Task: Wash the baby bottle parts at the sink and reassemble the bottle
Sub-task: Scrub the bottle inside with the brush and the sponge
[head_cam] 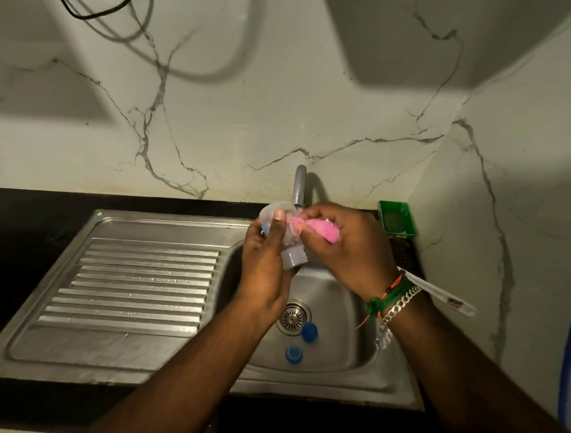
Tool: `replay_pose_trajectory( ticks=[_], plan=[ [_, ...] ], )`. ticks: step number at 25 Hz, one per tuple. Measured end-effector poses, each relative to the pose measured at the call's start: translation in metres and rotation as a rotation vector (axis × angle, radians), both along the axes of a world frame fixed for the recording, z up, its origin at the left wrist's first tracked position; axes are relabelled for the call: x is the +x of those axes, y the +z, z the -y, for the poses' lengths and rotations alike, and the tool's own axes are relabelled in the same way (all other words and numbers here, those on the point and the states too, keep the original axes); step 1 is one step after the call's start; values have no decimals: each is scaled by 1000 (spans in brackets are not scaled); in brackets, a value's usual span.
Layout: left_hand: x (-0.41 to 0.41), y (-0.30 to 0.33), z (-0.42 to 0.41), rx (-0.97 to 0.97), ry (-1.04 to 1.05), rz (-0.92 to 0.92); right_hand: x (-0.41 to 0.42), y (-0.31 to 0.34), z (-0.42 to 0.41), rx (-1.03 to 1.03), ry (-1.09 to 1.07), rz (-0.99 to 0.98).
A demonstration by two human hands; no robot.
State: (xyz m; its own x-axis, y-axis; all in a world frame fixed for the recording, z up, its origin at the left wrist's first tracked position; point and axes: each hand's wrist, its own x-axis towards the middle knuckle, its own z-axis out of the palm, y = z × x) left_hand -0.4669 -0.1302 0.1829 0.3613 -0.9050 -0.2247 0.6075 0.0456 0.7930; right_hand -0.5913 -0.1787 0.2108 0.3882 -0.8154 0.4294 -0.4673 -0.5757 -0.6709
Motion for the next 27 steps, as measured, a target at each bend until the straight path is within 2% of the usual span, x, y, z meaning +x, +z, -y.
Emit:
replay_pose_trajectory(
  ticks=[5,9,12,13,16,20,23,24,27],
  plan=[
    [4,0,3,5,-114,43,0,-7,-5,-21,128,-14],
    [3,-2,0,16,-178,134,-1,-2,3,-75,-7,27],
    [10,2,3,-11,-191,212,-7,-7,-6,-125,206,-70],
    [10,4,3,-15,-207,239,-10,-6,-5,-131,219,-65],
    [3,6,0,2,-232,272,-7,4,5,-164,4,19],
    [1,5,-2,-3,-220,268,-10,-4,-7,-183,198,-54],
    [1,4,-5,23,-239,236,-13,2,7,-173,28,17],
    [1,4,-5,32,-235,220,-12,3,7,-175,34,6],
    [6,4,-4,13,-220,168,-13,-3,-6,-137,281,-42]
  ],
)
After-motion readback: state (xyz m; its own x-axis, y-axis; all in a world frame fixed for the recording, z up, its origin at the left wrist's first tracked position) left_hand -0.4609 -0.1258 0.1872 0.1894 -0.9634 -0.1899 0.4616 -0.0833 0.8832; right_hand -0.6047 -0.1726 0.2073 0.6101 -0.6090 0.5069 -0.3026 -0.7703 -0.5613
